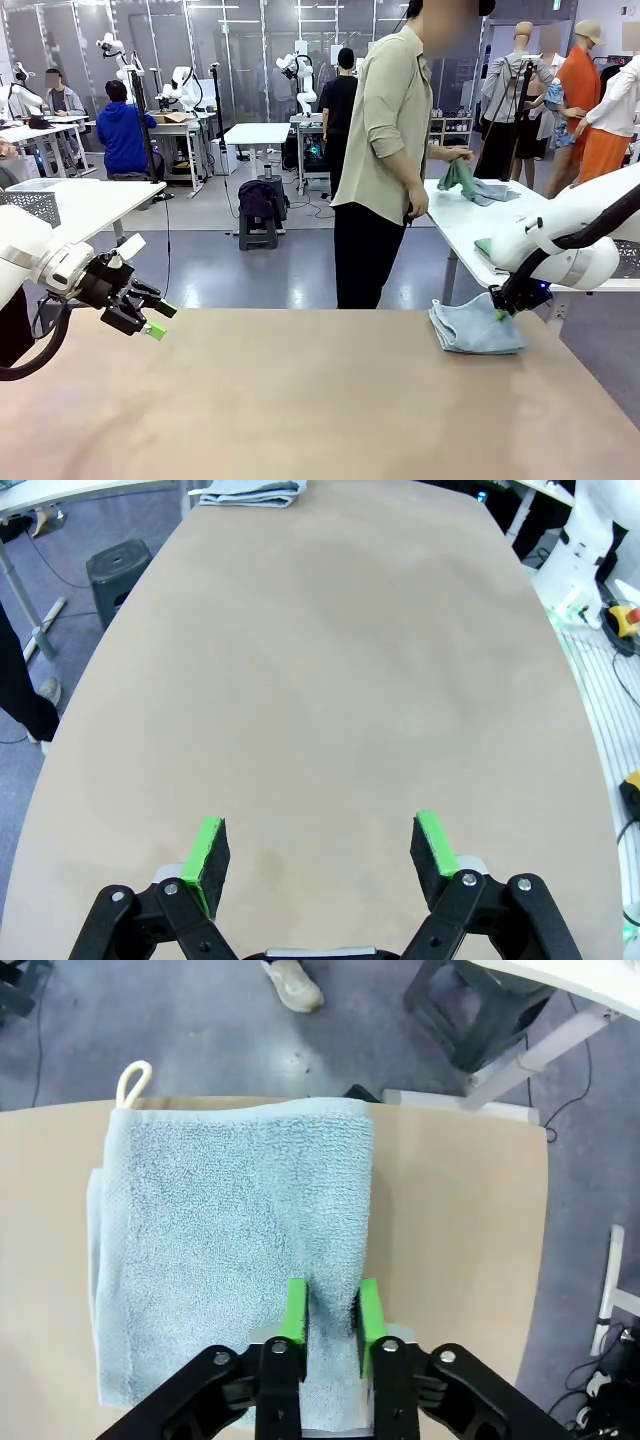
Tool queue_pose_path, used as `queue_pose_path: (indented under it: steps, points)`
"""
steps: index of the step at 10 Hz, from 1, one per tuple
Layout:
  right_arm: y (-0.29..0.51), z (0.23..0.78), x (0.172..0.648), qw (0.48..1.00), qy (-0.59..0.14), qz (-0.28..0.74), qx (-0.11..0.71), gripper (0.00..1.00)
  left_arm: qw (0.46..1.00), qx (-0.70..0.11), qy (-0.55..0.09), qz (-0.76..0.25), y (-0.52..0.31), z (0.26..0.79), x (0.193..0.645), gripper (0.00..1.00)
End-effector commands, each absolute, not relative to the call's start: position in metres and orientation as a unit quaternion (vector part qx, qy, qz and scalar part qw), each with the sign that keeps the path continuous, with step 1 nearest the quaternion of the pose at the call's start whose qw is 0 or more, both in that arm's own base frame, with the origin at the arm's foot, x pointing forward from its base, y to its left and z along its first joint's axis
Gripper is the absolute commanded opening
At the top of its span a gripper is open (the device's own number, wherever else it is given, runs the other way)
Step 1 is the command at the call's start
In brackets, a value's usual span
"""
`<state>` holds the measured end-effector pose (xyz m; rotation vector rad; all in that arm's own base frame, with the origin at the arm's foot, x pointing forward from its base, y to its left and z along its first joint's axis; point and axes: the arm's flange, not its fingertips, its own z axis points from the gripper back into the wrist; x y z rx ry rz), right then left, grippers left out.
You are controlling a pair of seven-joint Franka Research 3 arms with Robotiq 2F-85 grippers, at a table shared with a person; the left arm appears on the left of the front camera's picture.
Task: Fold the towels and place them in the basket.
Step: Place the folded Towel with hook on the right side of the table.
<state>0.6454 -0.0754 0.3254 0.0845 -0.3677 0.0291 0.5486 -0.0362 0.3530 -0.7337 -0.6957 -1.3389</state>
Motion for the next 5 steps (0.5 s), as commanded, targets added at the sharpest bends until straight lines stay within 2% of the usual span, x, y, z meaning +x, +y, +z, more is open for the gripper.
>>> queue_pose_path:
  steps: [1,2,3,5]
  points:
    - [-0.081,0.332,0.649,0.983,-0.176,0.032,0.038,0.45,0.669,-0.323,-0.309,-0.595,-0.037,0.354,0.549,0.92]
    - [-0.084,0.343,0.645,0.984,-0.175,0.035,0.029,0.53,0.669,-0.323,-0.309,-0.595,-0.037,0.354,0.549,0.92]
    - [-0.089,0.366,0.636,0.984,-0.174,0.031,0.032,0.53,0.669,-0.323,-0.309,-0.595,-0.037,0.354,0.549,0.92]
    - [-0.101,0.449,0.598,0.982,-0.176,0.040,0.044,0.53,0.669,-0.323,-0.309,-0.595,-0.037,0.354,0.549,0.92]
